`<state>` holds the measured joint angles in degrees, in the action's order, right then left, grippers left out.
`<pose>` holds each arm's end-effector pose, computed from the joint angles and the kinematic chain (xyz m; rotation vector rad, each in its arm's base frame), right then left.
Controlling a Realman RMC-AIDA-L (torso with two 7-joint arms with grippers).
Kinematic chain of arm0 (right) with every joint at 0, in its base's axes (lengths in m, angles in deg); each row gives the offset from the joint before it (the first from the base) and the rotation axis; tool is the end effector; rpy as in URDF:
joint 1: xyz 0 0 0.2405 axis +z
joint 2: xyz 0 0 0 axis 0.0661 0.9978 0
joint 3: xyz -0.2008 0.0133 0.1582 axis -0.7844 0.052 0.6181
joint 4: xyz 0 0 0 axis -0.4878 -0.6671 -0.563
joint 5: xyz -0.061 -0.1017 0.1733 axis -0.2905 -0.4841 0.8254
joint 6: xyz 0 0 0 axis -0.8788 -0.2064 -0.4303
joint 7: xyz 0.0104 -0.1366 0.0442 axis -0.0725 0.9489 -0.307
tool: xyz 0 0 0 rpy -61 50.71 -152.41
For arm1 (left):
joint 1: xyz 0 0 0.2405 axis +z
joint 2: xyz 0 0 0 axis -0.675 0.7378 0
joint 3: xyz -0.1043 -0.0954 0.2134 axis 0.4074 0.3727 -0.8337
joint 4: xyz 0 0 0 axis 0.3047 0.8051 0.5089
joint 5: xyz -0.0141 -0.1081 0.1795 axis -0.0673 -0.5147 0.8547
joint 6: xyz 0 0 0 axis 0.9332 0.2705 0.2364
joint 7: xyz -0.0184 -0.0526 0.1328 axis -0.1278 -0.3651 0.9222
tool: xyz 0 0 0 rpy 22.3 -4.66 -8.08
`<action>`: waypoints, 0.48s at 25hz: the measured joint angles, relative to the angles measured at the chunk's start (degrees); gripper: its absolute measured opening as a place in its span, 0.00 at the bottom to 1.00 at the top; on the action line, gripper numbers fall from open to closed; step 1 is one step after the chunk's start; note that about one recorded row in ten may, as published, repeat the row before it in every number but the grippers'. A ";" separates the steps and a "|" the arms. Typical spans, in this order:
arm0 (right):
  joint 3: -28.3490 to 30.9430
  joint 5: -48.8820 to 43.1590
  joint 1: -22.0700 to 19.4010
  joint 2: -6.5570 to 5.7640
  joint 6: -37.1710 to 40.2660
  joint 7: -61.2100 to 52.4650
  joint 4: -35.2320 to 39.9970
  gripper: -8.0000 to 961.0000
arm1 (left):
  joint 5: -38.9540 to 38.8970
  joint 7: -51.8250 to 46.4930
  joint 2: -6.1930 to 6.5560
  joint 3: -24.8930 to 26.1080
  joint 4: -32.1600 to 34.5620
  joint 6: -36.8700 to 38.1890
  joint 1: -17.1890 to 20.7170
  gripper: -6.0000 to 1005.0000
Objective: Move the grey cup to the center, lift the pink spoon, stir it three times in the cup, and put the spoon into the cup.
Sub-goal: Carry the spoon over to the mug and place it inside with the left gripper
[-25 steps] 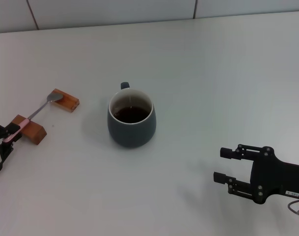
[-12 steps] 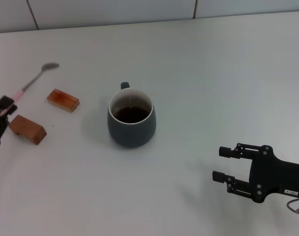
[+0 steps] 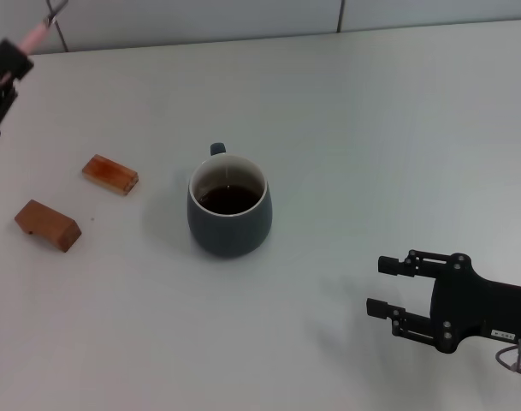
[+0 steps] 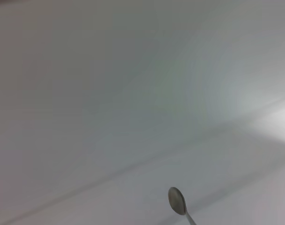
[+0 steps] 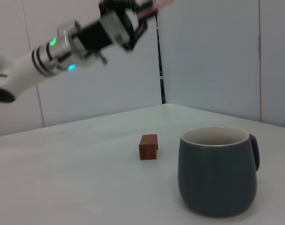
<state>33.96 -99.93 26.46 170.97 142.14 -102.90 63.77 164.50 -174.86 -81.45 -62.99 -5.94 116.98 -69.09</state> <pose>0.3236 0.2334 -0.0363 -2.6749 0.3562 0.7735 -0.2940 0.2896 0.0597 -1.8657 -1.5539 -1.8546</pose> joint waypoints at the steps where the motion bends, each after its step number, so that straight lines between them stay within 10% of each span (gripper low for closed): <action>1: -0.01 -0.03 0.00 0.01 -0.03 0.00 0.00 0.63 | -0.02 1.23 -0.02 -0.23 1.45 2.28 -1.30 0.14; 12: 0.00 0.06 -0.50 -0.02 -0.69 0.00 -0.85 0.63 | -10.31 8.44 -2.68 -26.38 34.26 6.89 -6.48 0.14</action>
<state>33.96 -99.87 25.96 170.96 141.44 -102.89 62.92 154.19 -166.42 -84.14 -89.36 28.32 123.87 -75.56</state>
